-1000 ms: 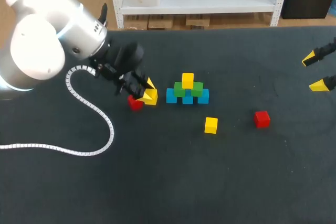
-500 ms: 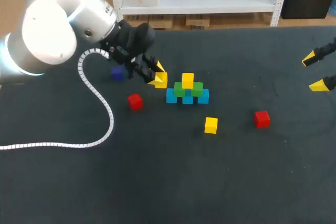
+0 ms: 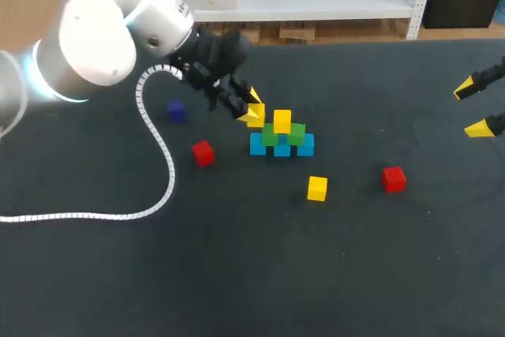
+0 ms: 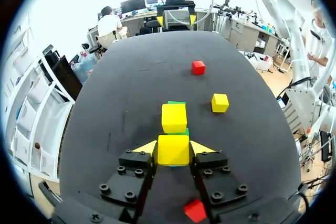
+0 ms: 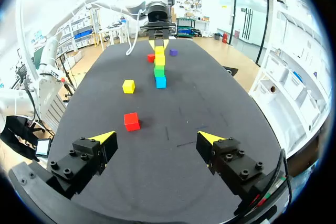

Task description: Place the blue cubes, place green cubes on the blue cubes, place the yellow cubes on the green cubes, then place the red cubes on the yellow cubes, and place purple cube on the red cubes.

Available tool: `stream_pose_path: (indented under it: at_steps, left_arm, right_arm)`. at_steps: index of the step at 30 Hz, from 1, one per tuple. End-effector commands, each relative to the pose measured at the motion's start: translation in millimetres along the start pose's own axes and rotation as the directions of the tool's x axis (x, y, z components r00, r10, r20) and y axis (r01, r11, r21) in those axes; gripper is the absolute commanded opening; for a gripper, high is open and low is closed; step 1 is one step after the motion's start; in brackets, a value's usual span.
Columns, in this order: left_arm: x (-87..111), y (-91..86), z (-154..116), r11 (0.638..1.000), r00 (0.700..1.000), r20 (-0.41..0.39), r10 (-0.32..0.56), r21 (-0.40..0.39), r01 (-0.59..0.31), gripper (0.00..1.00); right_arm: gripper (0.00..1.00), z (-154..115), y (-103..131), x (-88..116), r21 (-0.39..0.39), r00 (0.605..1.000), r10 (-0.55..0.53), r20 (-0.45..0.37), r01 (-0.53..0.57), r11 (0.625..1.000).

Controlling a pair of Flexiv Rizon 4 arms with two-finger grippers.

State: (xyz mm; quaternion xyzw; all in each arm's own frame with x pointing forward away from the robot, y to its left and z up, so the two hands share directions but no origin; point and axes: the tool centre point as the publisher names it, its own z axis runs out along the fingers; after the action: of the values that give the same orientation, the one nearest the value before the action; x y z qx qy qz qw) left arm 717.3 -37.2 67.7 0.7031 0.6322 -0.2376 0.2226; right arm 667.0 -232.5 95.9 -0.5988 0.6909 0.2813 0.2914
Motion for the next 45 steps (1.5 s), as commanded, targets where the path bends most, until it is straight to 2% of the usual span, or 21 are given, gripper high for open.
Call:
stream_pose_path:
  at_steps: [1, 45]
  left_arm:
    - [-1.3, 3.6, 2.9, 1.0, 1.0, -0.002, -0.002, 0.003, 0.002, 0.0]
    - [-5.8, -2.9, 17.0, 1.0, 1.0, 0.013, -0.024, -0.009, 0.024, 0.0]
  right_arm:
    - [1.0, 0.7, -0.6, 0.2, 0.0, 1.0, -0.001, 0.001, 0.001, 1.0]
    - [1.0, 0.7, -0.6, 0.2, 0.0, 1.0, -0.001, 0.001, 0.001, 1.0]
